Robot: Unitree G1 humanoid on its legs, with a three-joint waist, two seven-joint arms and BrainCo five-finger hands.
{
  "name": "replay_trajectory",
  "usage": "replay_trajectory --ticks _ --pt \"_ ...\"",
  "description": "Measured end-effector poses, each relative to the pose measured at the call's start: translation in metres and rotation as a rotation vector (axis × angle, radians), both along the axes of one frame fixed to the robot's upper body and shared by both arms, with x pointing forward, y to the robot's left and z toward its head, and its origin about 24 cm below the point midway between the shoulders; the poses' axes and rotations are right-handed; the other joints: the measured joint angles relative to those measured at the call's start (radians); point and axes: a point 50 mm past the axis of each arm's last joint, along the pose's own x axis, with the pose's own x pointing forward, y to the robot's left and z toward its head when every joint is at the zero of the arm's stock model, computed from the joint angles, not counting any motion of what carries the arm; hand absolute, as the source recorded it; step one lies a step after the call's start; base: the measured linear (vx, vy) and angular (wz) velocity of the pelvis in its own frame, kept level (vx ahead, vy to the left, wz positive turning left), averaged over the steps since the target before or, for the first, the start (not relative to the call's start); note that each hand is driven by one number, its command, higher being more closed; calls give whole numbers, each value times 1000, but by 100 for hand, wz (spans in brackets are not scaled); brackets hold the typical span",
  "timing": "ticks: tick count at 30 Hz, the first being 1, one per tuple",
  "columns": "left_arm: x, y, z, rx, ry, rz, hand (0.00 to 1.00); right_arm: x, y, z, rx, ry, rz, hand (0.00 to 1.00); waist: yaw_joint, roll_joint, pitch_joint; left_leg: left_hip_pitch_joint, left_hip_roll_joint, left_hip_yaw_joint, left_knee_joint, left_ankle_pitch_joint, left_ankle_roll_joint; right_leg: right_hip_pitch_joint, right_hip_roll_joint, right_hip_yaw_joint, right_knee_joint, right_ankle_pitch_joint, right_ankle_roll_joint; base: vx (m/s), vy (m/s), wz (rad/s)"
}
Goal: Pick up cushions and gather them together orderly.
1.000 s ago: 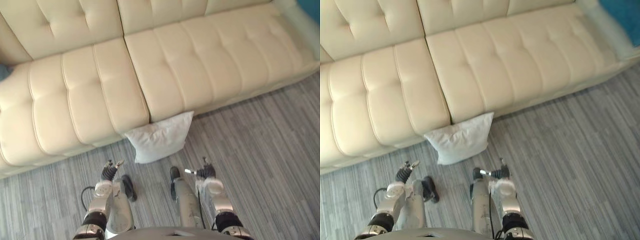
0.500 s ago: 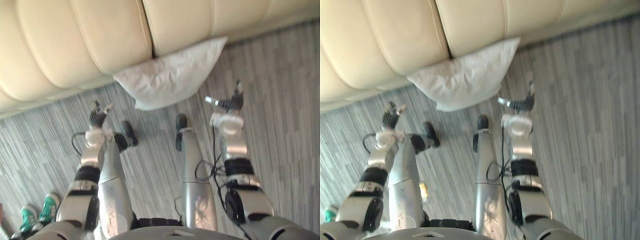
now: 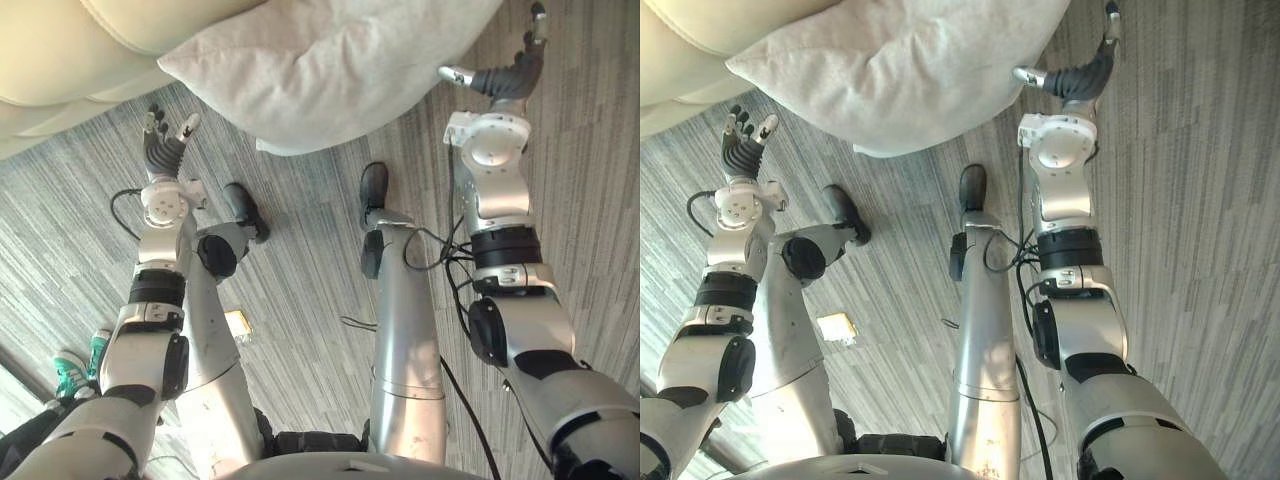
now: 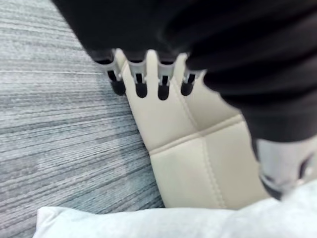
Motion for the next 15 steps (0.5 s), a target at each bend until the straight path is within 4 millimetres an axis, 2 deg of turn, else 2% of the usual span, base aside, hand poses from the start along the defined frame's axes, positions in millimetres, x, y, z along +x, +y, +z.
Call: replay_trajectory --ticks 3,4,5,6,9,13,15 --pt "4 -13 13 31 -29 -32 0 0 15 12 -54 -27 13 0 -3 -1 2 -33 3 -8 15 0 0 -30 0 -4 14 -2 3 -30 18 1" --pt "5 -22 23 49 -61 -47 0 0 22 19 -87 -44 7 100 -5 -1 2 -51 4 -11 19 0 0 -45 0 -5 18 -2 3 -63 38 2" --pt "5 -26 30 64 -84 -54 0 0 26 23 -105 -54 4 100 -6 -1 2 -60 4 -14 20 0 0 -53 0 -7 19 -2 3 -76 41 1" --pt "5 -32 39 85 -117 -63 100 -2 30 28 -126 -71 1 100 -6 -1 2 -76 4 -18 23 1 1 -67 0 -10 20 -2 3 -56 29 -1" --pt "4 -48 57 124 -179 -76 100 -9 43 41 -151 -141 -1 100 -7 -1 2 -116 10 -27 38 2 1 -102 2 -16 30 -1 2 -63 36 -2" --pt "2 -60 53 139 -177 -77 100 -17 56 49 -170 -199 -17 100 -15 -1 3 -129 16 -32 49 1 1 -114 5 -18 37 2 -2 -25 20 -1" --pt "-3 -68 60 120 -216 -74 100 -23 67 51 -185 -242 -21 100 -22 -2 3 -132 16 -36 50 1 1 -113 5 -22 37 2 -2 -17 15 0"
